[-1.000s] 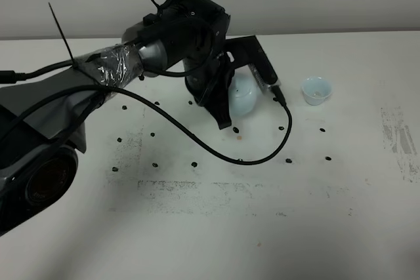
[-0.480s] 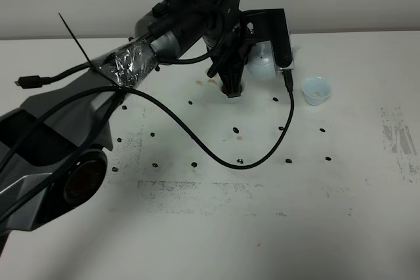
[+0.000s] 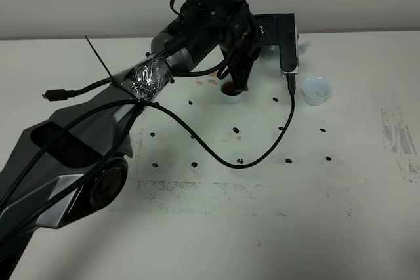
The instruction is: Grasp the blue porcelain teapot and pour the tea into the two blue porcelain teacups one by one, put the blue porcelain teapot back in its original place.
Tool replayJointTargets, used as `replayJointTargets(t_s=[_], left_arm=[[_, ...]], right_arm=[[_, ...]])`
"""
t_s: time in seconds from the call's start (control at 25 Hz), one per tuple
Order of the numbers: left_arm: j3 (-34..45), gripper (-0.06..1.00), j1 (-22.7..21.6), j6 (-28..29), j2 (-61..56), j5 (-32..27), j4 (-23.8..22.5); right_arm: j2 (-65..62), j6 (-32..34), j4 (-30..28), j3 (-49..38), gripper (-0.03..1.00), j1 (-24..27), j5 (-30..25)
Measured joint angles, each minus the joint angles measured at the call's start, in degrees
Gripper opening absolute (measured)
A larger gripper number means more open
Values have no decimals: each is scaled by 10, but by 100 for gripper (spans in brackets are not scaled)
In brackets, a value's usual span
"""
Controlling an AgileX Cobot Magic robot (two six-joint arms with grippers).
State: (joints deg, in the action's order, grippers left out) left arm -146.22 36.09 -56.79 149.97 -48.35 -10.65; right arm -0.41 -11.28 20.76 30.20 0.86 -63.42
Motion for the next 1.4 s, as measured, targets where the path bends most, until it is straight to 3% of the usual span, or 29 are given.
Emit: replayJointTargets(t_s=[0.6, 1.16, 1.4], left_arm=[[0, 9, -4, -15, 0, 19, 0], [0, 9, -4, -122, 12, 48, 0], [1, 9, -4, -141, 34, 77, 0]], right_arm=[[0, 0, 0, 0, 24, 0, 0], [0, 0, 0, 0, 24, 0, 0], [0, 0, 0, 0, 24, 0, 0]])
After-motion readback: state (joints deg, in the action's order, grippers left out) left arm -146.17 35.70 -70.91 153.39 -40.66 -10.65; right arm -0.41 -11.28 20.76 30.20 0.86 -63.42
